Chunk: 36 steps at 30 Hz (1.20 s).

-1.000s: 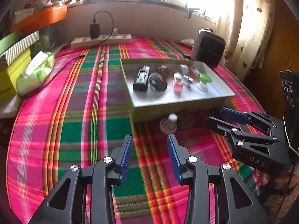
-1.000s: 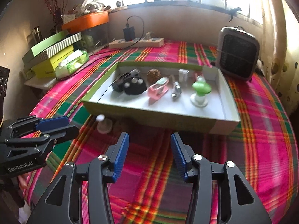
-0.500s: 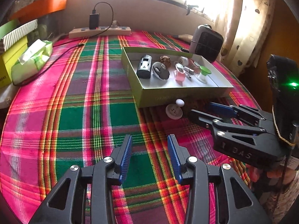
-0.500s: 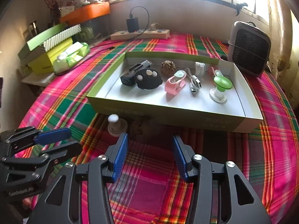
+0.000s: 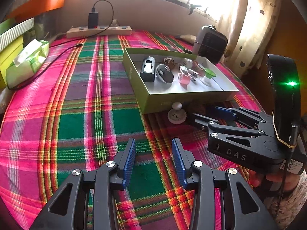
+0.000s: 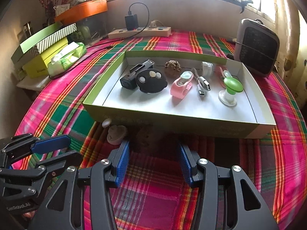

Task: Organize objects
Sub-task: 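Grasp the white ball-topped knob with the left tool while the right grasps the brown ball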

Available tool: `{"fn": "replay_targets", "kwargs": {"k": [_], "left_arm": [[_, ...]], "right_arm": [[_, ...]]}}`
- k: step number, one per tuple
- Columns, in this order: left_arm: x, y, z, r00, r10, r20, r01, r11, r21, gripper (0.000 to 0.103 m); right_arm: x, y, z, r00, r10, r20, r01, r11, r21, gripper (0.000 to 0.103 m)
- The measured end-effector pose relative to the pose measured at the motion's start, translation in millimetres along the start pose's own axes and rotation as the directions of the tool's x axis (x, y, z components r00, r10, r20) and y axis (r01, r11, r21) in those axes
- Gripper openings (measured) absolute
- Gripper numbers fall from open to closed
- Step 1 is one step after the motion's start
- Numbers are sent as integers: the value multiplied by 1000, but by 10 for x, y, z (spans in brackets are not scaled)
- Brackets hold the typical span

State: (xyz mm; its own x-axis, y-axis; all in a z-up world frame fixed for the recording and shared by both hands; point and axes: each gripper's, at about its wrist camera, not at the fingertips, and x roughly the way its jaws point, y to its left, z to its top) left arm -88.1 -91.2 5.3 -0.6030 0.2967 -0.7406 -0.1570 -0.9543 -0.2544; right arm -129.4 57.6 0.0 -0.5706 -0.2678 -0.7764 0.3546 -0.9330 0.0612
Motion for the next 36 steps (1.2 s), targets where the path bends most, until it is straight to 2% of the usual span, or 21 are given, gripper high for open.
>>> {"fn": "replay_targets", "kwargs": {"k": [3, 5, 8, 19, 25, 36], "left_arm": [[38, -5, 37, 1000, -5, -9, 5, 1000, 1, 37], [66, -19, 65, 1000, -9, -15, 9, 1000, 2, 37], [103, -56, 101, 1000, -15, -20, 15, 1000, 6, 37], [252, -256, 210, 999, -1, -40, 1, 1000, 13, 37], [330, -347, 260, 999, 20, -46, -19, 1000, 17, 39], [427, -470, 322, 993, 109, -36, -109, 994, 10, 39]], "right_arm": [[-5, -20, 1, 1000, 14, 3, -14, 1000, 7, 46], [-13, -29, -1, 1000, 18, 5, -18, 1000, 8, 37], [-29, -60, -13, 1000, 26, 5, -26, 1000, 5, 31], [-90, -212, -64, 998, 70, 6, -70, 998, 2, 31], [-152, -314, -125, 998, 65, 5, -65, 998, -16, 31], [-172, -458, -148, 996, 86, 2, -86, 996, -18, 31]]}}
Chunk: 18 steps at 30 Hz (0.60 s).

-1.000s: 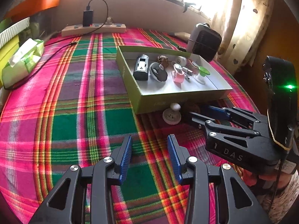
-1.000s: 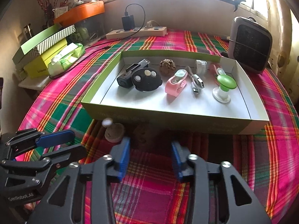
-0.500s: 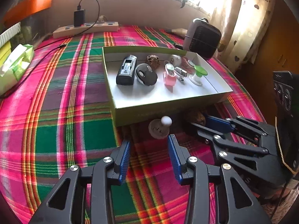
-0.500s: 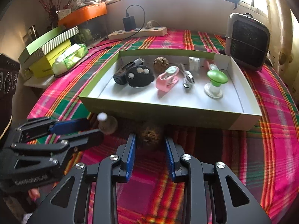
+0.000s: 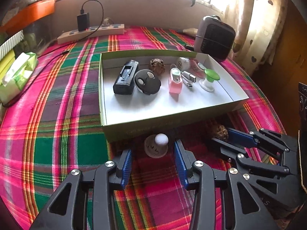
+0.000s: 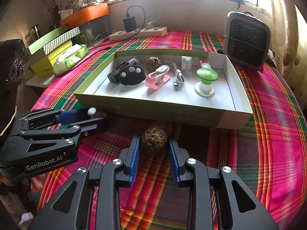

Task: Organize objects
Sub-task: 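Grasp the white ball-topped knob with the left tool while the right grasps the brown ball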

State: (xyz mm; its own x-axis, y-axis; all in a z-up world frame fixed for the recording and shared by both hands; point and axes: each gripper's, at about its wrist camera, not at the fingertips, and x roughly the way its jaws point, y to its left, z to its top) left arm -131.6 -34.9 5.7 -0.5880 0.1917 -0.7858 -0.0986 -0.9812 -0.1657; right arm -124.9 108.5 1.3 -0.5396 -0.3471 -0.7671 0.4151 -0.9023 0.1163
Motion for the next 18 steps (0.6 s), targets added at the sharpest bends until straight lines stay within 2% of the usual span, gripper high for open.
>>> {"fn": "replay_targets", "kwargs": {"k": [11, 18], "left_arm": [[13, -35, -10, 999, 49, 5, -48, 998, -31, 37], [-5, -11, -31, 997, 81, 8, -81, 996, -49, 24]], "right_arm": [[1, -23, -2, 999, 46, -1, -46, 999, -2, 31], [-3, -25, -2, 999, 52, 0, -52, 999, -3, 31]]}}
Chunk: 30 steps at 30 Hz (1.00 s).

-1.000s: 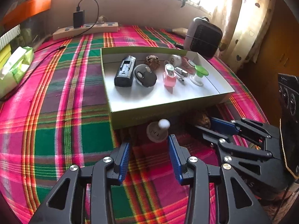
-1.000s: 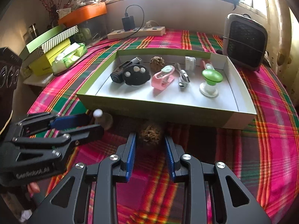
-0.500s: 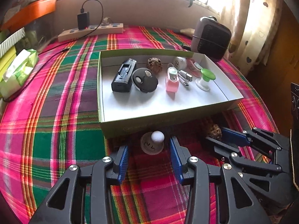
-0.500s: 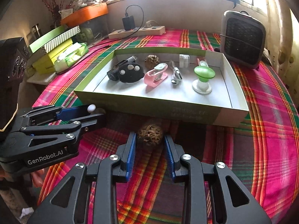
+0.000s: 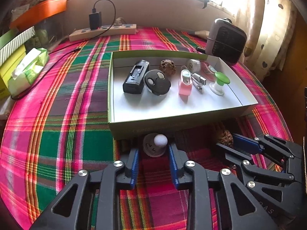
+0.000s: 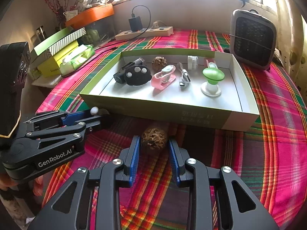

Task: Organize objects
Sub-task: 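Grasp the white ball-topped knob with the left tool while the right grasps the brown ball, then lift and carry the white knob and brown ball over the tray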

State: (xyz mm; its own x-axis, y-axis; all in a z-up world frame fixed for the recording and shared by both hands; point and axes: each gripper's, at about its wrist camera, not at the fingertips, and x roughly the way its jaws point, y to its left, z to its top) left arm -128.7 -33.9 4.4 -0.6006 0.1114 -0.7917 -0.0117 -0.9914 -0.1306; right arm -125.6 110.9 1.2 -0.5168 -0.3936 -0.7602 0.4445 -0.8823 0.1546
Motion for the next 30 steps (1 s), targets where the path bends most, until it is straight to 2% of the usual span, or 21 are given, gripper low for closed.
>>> {"fn": "replay_targets", "kwargs": {"k": [30], "left_arm": [[-26, 2, -38, 1000, -17, -1, 17, 1000, 5, 23]], "right_arm": [[14, 40, -7, 1000, -28, 5, 28, 999, -21, 31]]}}
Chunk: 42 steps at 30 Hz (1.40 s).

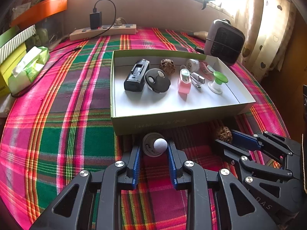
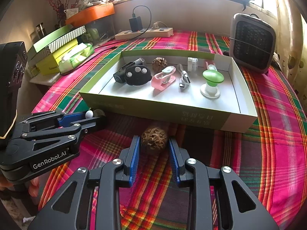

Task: Organize objects
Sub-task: 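Lift and carry the white knob and brown ball over the tray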

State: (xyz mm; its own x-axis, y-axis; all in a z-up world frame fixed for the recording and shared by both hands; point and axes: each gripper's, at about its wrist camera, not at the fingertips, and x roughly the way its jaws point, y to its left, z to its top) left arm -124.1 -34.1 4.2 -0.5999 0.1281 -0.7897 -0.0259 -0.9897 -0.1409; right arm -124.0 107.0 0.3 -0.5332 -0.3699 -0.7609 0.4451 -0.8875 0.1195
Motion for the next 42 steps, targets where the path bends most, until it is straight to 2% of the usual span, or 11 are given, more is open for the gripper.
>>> {"fn": "replay_targets", "kwargs": {"k": [18, 42], "left_arm": [[-107, -6, -14, 1000, -7, 25, 7, 1000, 2, 23], [-392, -74, 15, 995, -28, 96, 26, 999, 22, 23]], "right_arm": [[-68, 31, -5, 1000, -14, 16, 14, 1000, 0, 31], [-344, 92, 77, 995, -8, 94, 9, 1000, -11, 31]]}}
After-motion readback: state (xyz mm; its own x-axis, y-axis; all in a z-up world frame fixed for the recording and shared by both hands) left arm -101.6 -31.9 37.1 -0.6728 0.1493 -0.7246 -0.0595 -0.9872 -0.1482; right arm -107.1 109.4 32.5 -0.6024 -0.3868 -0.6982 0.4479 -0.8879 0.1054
